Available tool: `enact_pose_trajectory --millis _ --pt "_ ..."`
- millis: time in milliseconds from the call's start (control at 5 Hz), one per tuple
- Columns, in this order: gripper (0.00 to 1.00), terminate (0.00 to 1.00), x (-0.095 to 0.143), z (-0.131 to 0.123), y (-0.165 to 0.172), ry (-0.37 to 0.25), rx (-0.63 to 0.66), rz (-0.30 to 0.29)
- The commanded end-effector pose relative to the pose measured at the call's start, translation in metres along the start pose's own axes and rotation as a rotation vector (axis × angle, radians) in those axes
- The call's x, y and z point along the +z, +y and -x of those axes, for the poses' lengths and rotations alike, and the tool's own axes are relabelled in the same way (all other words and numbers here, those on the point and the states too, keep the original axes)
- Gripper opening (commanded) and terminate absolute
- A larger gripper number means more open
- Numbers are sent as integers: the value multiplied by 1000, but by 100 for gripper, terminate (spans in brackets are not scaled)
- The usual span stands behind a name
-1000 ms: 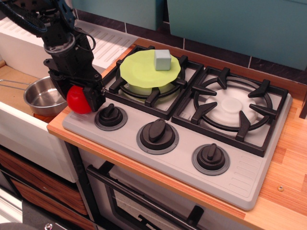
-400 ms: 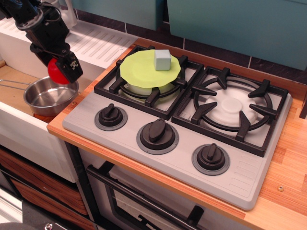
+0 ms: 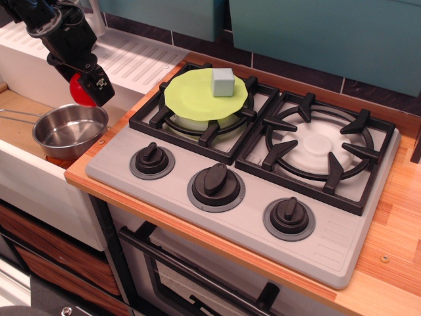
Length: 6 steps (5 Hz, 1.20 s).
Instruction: Put cube on plate and smalltomato in pot or pan in sink
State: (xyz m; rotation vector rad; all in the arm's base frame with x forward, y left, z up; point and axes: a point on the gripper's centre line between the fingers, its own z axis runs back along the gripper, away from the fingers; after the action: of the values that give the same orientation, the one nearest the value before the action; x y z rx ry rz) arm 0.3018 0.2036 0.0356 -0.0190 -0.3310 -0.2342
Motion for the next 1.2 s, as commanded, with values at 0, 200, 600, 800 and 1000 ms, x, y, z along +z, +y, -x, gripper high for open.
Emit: enact_pose_trajectory --millis 0,200,600,800,1000 --pt "0 0 11 3 14 5 66 -64" --pt "0 0 6 13 4 9 117 -55" --pt "0 0 -2 27 2 6 160 -22" --pt "0 0 -4 29 5 5 159 -14" --pt "0 0 -3 29 10 -1 149 -9"
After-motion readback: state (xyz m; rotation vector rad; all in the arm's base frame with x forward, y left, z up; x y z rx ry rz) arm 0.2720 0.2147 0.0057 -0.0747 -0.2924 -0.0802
